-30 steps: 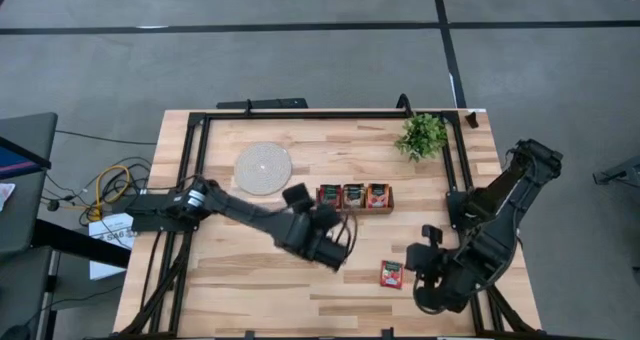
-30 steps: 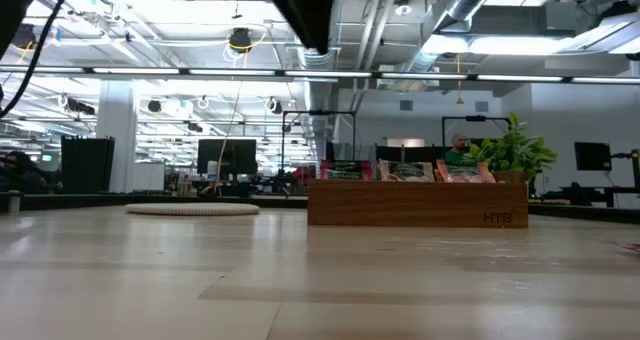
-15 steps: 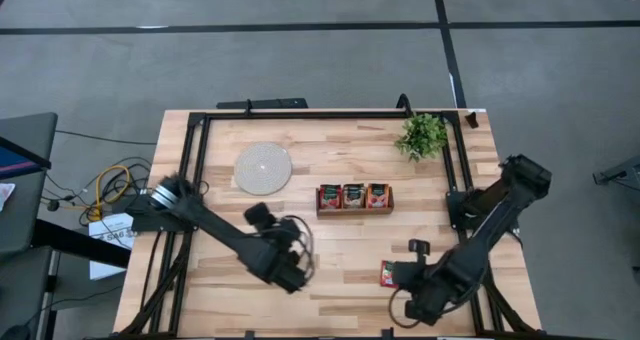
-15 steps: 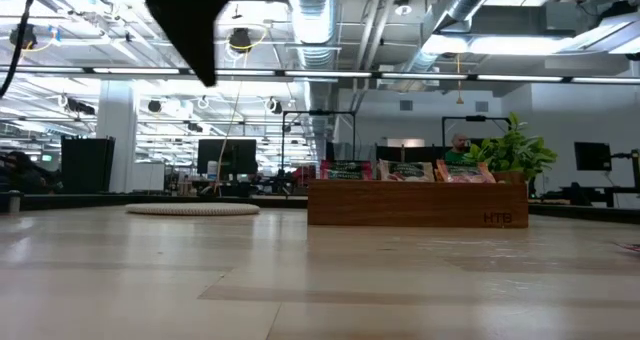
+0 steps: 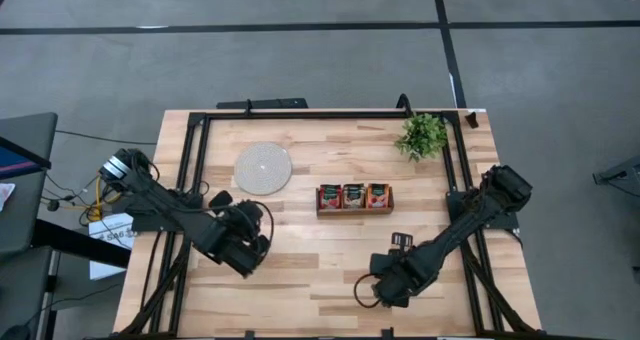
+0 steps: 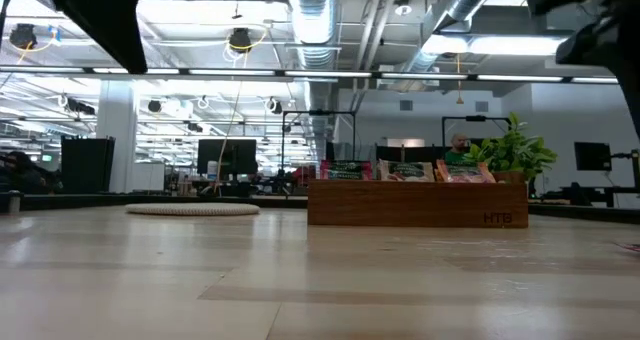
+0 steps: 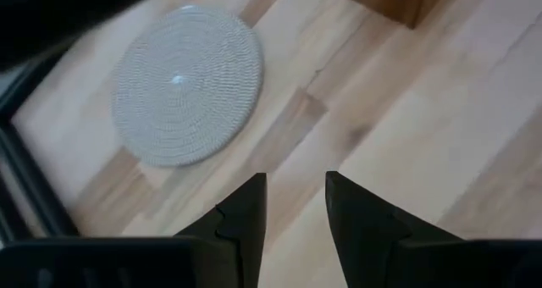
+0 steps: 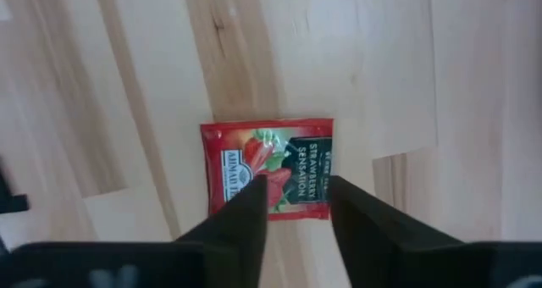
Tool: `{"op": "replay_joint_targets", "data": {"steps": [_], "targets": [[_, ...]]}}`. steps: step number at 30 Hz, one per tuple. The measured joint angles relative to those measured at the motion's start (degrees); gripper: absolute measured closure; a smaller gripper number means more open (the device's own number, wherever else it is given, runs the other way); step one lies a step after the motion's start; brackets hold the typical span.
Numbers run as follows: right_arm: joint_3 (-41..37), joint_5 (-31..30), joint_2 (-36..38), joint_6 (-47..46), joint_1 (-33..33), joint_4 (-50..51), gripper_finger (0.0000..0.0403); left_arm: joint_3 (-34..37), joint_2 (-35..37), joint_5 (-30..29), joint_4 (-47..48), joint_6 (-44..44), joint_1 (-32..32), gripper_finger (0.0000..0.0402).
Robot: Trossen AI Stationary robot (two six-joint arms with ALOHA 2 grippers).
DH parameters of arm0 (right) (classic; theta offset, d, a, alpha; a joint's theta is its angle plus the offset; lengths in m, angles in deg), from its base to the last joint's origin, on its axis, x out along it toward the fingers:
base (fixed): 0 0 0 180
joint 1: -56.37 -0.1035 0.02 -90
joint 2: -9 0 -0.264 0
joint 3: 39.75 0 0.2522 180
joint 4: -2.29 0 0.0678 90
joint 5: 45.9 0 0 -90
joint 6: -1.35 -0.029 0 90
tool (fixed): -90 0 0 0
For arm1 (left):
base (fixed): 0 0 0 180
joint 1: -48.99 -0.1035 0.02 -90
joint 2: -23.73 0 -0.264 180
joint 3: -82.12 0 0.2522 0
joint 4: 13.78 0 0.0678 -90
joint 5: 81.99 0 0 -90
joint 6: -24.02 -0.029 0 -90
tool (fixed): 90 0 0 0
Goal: Pick & Place Tea
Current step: Put the red tea bag into the left section of the wooden organizer
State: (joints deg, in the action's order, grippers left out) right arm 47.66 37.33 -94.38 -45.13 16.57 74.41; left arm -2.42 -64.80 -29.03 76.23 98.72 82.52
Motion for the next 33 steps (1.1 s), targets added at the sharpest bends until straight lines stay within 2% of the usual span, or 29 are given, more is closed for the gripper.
{"op": "replay_joint_targets", "data": {"steps": [4,8,13,23,26,33], "targets": [[0.0,0.5,-0.1,-0.2,0.1,0.3,0.0245,2.3,1.0,-0.1,0.1,-1.1,0.0,0.0287],[-0.4,0.4,-0.1,-2.3,0.0,1.8,0.0225,3.6,1.0,0.0,0.0,-2.0,0.0,0.0287],[-5.7,1.5,-0.1,-6.0,-0.9,-2.2,0.0232,4.6,1.0,-1.5,0.1,-2.3,0.0,0.0287],[-14.9,7.1,0.2,-5.8,-0.1,-14.1,0.0250,5.1,1.0,-1.6,-0.2,-6.3,0.0,0.0286],[-16.8,8.0,0.4,-5.7,0.8,-17.7,0.0250,5.1,1.0,-1.6,-0.4,-6.3,0.0,0.0286],[-17.5,9.9,0.4,-4.1,2.1,-18.1,0.0265,5.1,0.9,-1.6,-1.3,-6.4,0.0,0.0286]]}}
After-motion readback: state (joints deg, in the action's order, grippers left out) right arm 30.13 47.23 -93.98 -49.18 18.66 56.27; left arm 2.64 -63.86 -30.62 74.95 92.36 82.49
